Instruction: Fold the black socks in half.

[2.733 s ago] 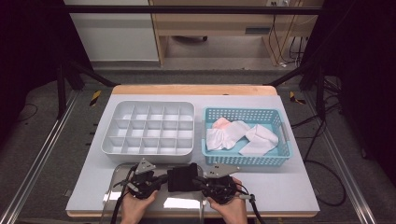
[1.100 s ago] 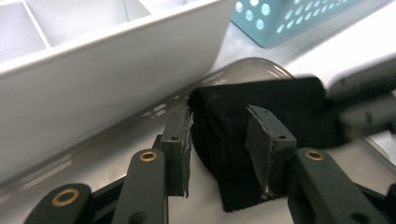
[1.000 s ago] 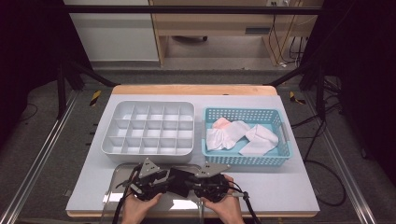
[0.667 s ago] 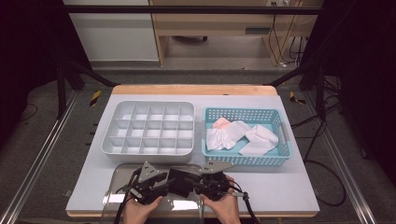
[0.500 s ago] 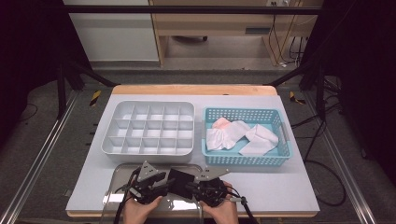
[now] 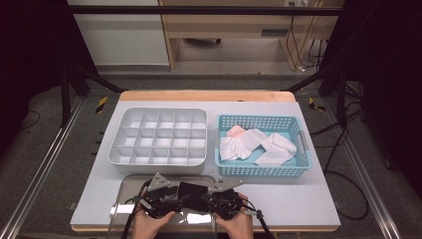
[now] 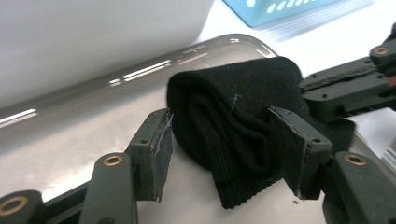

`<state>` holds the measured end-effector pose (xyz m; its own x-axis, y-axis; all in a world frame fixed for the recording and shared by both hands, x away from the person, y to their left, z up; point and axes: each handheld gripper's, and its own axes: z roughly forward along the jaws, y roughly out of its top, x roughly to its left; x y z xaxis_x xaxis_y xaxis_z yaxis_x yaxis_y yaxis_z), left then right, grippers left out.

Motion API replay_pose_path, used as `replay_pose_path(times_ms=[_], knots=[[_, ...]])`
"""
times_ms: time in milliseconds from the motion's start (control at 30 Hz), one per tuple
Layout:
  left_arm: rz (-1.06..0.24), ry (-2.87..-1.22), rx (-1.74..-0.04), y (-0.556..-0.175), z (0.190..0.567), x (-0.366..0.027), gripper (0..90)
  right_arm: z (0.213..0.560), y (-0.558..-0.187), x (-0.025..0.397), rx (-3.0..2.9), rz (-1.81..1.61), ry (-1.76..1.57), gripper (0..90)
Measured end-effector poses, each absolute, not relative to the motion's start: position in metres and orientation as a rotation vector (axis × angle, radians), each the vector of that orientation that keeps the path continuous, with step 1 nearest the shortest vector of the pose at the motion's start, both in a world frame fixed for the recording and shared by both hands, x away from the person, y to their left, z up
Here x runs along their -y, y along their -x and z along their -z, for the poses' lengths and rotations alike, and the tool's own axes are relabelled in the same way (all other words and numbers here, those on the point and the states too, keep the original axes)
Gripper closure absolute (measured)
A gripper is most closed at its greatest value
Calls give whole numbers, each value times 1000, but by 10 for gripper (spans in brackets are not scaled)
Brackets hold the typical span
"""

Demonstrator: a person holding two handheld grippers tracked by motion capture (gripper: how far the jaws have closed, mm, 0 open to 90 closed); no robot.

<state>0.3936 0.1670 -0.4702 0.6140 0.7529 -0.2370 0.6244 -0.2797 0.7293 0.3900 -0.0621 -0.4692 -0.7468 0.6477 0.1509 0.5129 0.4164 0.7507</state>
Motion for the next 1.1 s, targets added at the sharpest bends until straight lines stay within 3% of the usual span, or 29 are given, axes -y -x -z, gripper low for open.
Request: replay_pose_path(times_ms=[367, 767, 1100], knots=[[-120, -1986, -1086, -397, 475, -164, 367, 473, -392, 64, -2486, -1207, -1039, 857], [-30, -1933, -1098, -397, 473, -165, 668, 472, -394, 69, -2466, -1267, -1052, 838], [-87, -1889, -1043, -391, 448, -172, 715, 455, -396, 120, -2265, -1345, -1095, 731]])
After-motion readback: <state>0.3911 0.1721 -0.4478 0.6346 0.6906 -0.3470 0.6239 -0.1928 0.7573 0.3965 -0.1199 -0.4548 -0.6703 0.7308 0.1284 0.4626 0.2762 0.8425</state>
